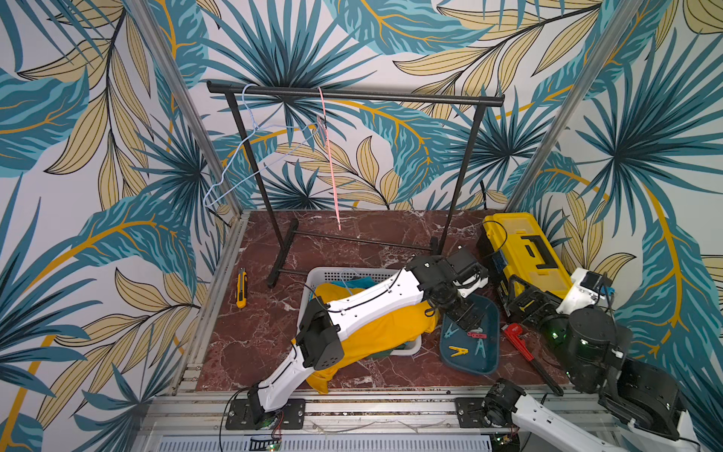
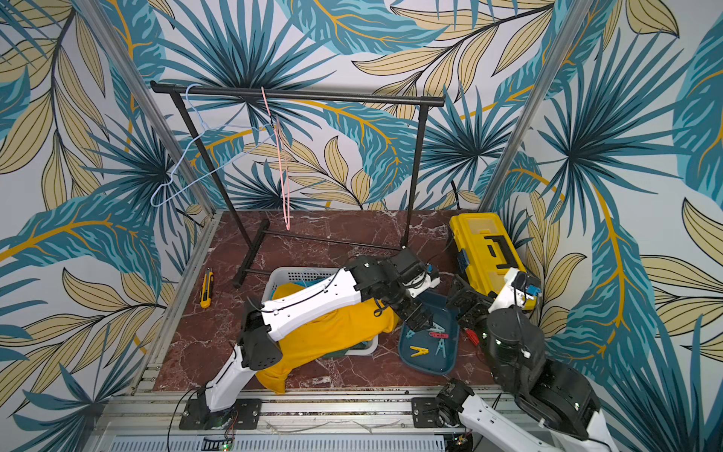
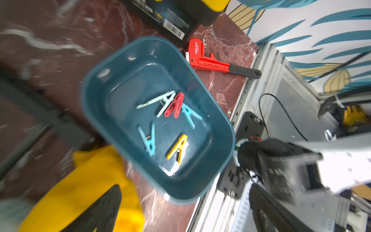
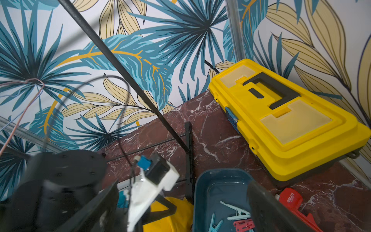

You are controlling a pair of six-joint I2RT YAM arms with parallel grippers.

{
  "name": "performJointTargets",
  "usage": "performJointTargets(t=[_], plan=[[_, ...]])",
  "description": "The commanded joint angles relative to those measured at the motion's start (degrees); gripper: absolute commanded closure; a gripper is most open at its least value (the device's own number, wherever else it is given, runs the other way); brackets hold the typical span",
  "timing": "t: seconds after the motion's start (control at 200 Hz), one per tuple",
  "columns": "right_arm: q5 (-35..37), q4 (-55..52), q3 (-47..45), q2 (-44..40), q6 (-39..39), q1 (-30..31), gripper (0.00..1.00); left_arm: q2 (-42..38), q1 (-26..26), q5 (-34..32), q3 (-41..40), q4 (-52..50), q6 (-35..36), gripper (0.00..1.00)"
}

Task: Remove the clothespins securing t-shirts to the hanger
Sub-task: Place the clothespin in the storage box, then pick up the hanger from the basket.

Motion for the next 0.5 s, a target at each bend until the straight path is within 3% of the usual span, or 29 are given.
performJointTargets(t=[0.0, 0.225, 0.386, 0.496], plan=[[-1.6, 2.3, 1.4, 3.7, 3.3, -0.2, 0.01, -9.5, 2.5, -1.7, -4.5, 0.8, 3.1, 0.0], [0.4, 8.0, 0.1, 9.0, 5.0, -0.2, 0.01, -21.8, 4.5, -6.5, -16.3, 0.8, 13.5, 0.01], [0.6, 15.6, 1.0, 14.4, 0.6, -0.2, 0.01, -26.0, 6.5, -9.3, -21.6, 0.7, 10.7, 0.0], [-8.2, 16.7, 5.5, 21.0, -7.6, -0.1, 0.01, -28.1, 6.7, -18.1, -24.0, 0.7, 4.8, 0.0]])
